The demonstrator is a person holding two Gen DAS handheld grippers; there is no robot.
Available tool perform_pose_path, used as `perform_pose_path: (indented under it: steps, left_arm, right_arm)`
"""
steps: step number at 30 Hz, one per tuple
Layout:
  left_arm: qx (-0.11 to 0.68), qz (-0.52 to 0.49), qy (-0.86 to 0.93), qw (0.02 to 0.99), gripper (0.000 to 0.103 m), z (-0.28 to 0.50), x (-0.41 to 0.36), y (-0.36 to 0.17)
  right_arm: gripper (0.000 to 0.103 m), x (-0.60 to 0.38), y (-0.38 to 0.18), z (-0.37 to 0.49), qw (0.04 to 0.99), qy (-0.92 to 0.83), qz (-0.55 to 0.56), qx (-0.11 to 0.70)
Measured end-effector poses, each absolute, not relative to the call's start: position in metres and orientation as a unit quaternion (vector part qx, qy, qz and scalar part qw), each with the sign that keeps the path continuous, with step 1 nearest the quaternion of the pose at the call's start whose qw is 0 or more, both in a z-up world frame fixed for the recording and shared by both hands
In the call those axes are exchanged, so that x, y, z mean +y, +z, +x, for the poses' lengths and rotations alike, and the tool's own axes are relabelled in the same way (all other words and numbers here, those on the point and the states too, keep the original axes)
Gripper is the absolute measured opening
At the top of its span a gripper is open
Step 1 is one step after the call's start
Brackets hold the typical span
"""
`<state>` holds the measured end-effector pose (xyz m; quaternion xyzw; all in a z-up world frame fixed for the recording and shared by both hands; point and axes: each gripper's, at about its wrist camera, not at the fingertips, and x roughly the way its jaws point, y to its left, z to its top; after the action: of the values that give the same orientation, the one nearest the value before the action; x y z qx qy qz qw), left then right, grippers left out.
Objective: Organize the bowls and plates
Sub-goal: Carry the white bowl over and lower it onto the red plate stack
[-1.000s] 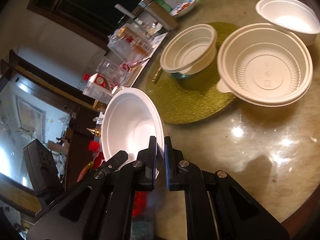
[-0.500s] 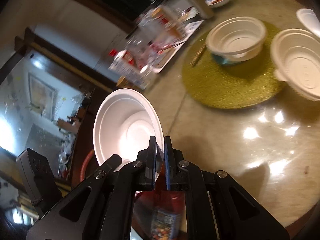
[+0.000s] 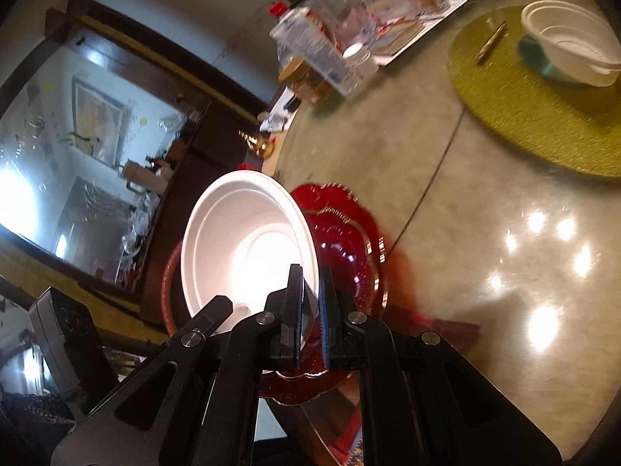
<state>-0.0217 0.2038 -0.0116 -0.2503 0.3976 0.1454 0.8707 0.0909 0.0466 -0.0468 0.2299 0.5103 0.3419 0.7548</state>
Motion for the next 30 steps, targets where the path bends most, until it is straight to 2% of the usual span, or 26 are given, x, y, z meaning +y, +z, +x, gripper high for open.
perform_pose_path:
  steps: [30]
  left_arm:
    - [0.429,-0.235,0.183,0.853,0.015,-0.027,0.226,-0.046]
  right_arm:
    - [0.007,0.086,-0.072,0.091,0.756,0.327,0.165,0.543]
